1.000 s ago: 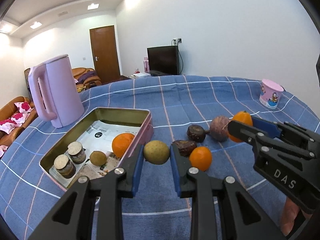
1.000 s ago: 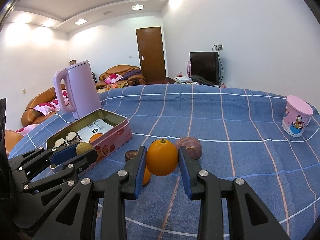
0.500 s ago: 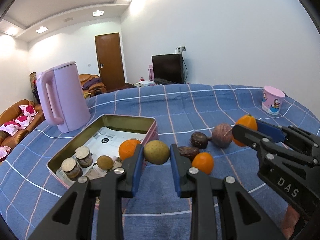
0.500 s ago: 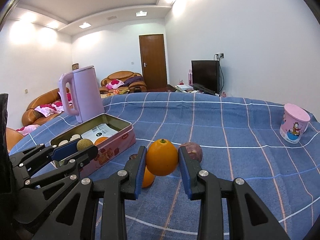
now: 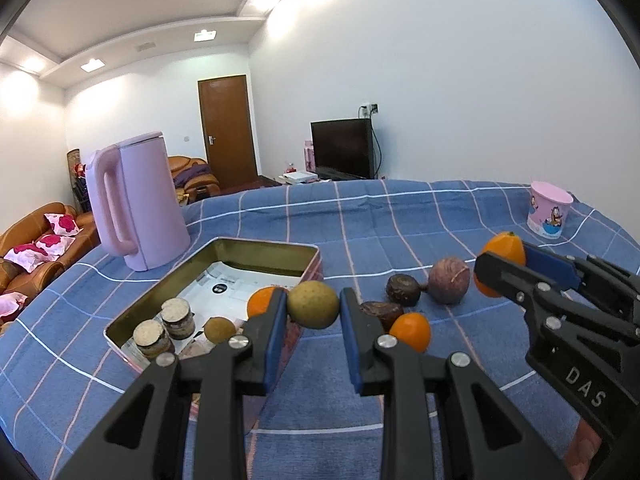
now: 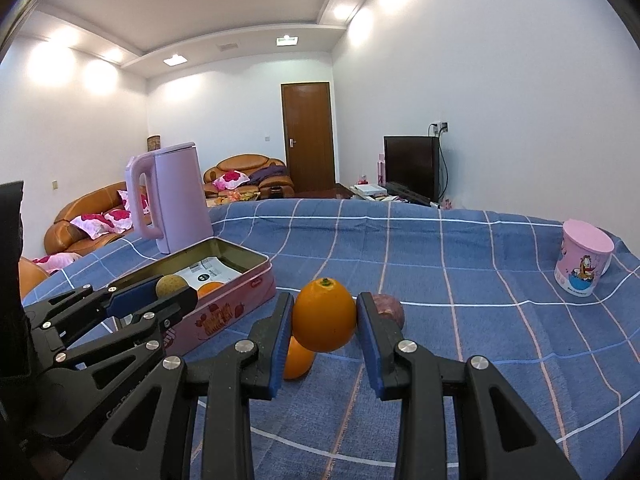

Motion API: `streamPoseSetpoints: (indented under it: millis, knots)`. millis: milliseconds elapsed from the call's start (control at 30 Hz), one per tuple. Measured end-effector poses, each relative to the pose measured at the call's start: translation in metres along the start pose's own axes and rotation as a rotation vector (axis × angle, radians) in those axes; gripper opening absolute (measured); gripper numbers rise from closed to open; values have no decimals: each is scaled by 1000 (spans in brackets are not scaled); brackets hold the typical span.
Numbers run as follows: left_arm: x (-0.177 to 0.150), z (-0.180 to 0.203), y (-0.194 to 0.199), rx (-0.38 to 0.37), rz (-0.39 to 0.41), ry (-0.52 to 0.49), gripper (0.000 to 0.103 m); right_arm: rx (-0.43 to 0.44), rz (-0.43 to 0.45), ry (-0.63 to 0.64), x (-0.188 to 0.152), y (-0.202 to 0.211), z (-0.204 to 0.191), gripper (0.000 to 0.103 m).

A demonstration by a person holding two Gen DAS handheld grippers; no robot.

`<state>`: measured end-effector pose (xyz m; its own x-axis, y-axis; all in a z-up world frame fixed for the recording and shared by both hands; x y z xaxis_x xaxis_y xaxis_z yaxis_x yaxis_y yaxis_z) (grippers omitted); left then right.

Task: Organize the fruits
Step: 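Carry the greenish fruit in the left tool while the right tool carries the orange over the tin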

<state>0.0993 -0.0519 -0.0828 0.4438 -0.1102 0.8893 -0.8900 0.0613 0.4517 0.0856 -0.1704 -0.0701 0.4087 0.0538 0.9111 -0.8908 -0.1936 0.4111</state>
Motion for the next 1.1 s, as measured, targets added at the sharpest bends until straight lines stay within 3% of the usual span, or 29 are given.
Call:
streamPoseSetpoints:
  millis: [1100]
  knots:
    - [7, -9, 26, 54, 145, 25, 28, -8, 109, 30, 2, 25, -10, 34]
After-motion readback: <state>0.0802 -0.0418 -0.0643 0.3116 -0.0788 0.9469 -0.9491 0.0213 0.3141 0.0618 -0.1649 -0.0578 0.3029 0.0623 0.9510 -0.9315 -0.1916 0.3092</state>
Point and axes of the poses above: each gripper's, at about its wrist camera, not at the fingertips, and y roughly against the way its jaws point, z to its right, x to its top, the point moved 6 cm from there along -y, roughly the way its jaws point, and after that the axes turned 2 degrees about -z, right-handed, at the moved point
